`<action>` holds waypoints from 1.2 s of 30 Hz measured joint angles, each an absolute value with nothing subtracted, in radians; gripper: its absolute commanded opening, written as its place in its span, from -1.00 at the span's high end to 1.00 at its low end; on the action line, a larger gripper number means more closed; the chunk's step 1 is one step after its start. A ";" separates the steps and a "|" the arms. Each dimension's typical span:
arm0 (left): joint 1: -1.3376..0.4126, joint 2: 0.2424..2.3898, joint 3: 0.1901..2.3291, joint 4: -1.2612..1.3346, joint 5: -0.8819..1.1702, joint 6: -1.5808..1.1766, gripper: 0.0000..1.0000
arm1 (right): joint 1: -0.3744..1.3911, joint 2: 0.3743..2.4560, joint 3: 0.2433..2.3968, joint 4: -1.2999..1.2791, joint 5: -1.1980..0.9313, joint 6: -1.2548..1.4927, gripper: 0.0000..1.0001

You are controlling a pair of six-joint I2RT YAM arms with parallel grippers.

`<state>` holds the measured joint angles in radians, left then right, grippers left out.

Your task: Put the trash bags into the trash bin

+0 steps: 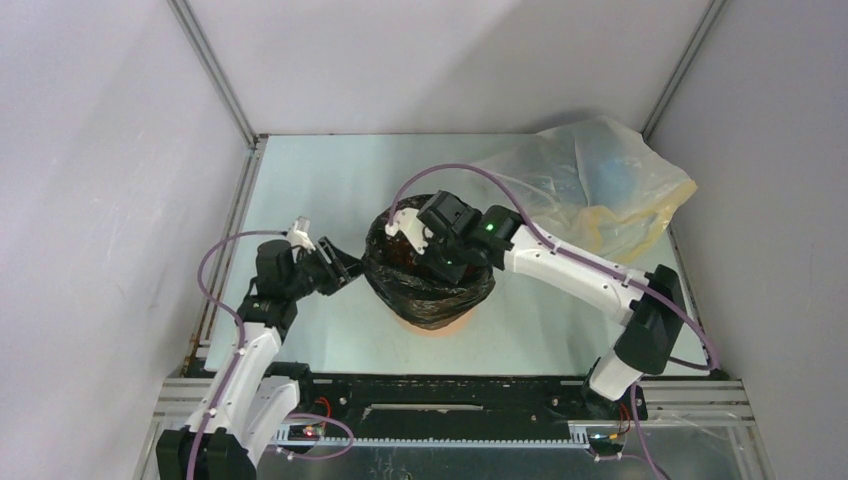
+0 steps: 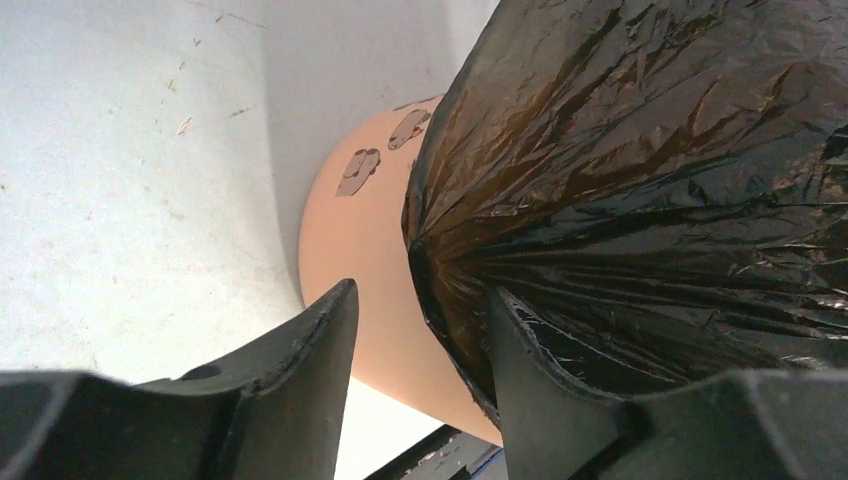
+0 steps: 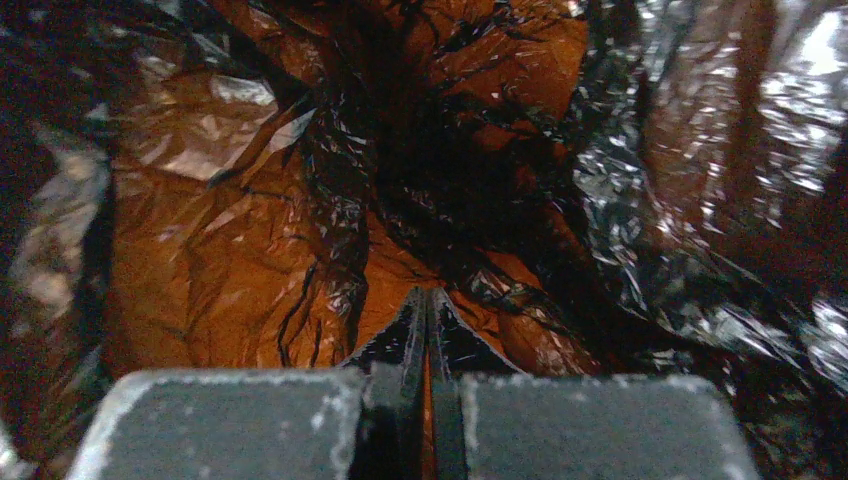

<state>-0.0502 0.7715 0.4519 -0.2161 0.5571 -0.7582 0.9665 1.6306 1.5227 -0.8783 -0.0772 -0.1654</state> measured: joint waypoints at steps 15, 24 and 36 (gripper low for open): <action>-0.050 0.870 0.439 -0.075 0.558 -0.785 0.86 | 0.969 1.708 1.431 -0.807 -0.060 -0.135 1.00; -0.050 0.892 0.420 -0.023 0.557 -0.787 0.98 | 0.965 1.782 1.400 -0.776 -0.060 -0.122 1.00; -0.050 0.880 0.420 -0.015 0.562 -0.802 0.40 | 0.956 1.848 1.385 -0.767 -0.064 -0.109 1.00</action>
<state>-0.0502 0.8799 0.4198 -0.0154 0.5617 -0.8017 0.9558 1.8481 1.3853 -0.7673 -0.0643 -0.1085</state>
